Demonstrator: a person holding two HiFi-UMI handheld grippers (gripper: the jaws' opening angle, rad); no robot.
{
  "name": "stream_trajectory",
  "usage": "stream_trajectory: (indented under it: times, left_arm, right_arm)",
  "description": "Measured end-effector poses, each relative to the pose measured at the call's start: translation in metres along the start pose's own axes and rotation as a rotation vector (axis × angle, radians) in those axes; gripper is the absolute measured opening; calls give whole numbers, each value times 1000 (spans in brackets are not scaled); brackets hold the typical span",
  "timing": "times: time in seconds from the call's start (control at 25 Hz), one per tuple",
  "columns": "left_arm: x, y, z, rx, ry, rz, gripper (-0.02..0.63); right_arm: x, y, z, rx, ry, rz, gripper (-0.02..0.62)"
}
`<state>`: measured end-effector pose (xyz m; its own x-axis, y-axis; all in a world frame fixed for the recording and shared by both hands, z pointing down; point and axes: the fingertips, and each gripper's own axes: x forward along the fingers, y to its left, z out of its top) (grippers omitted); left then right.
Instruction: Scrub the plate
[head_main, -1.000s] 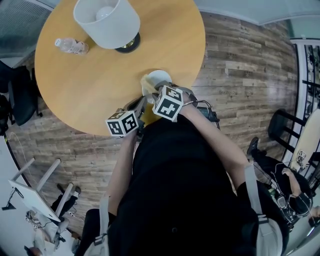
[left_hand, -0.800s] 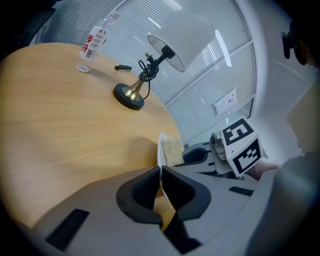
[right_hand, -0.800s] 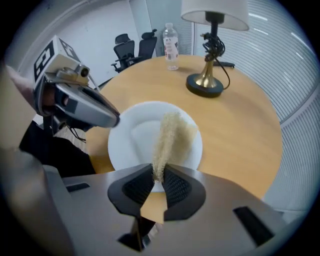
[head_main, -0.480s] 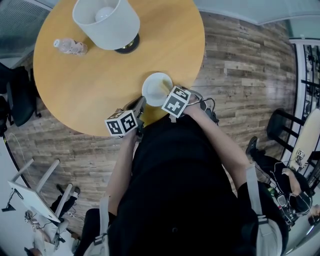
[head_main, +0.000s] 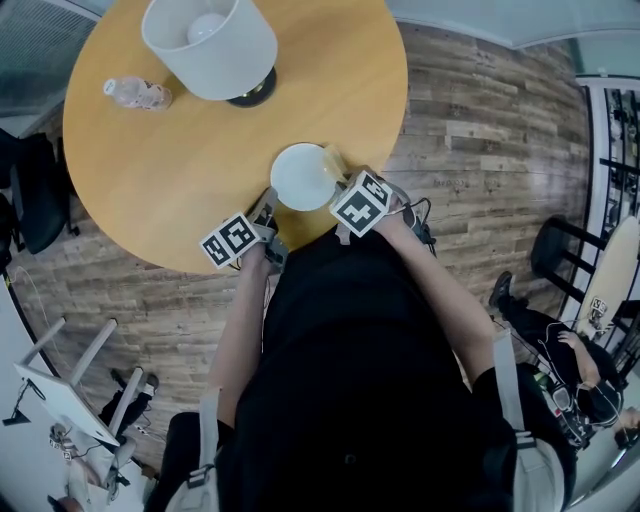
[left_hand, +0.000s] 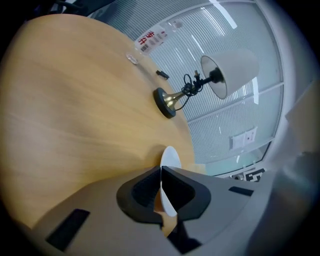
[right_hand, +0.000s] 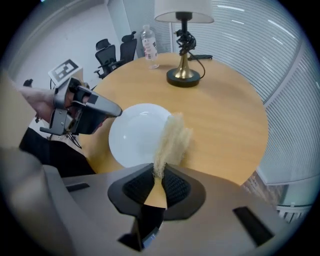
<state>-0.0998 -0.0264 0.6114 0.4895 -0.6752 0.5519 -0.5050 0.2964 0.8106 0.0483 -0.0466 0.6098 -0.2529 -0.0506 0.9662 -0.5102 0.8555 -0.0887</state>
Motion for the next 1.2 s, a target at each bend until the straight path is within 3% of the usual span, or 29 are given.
stream_trajectory:
  times: [0.24, 0.56, 0.72, 0.92, 1.2]
  left_arm:
    - [-3, 18, 17, -93, -51, 51, 23]
    - [2, 24, 21, -52, -14, 123, 28]
    - [2, 24, 14, -43, -17, 157, 117]
    - [-6, 16, 13, -51, -65, 171, 126]
    - [-36, -6, -2, -46, -200, 184, 90]
  right_arm:
    - [-33, -13, 17, 88, -152, 38, 46]
    - [-61, -44, 1, 214, -228, -14, 46]
    - [-72, -50, -14, 248, -240, -24, 46]
    - [-83, -58, -26, 266, -264, -9, 46]
    - [-124, -44, -46, 94, -355, 244, 46]
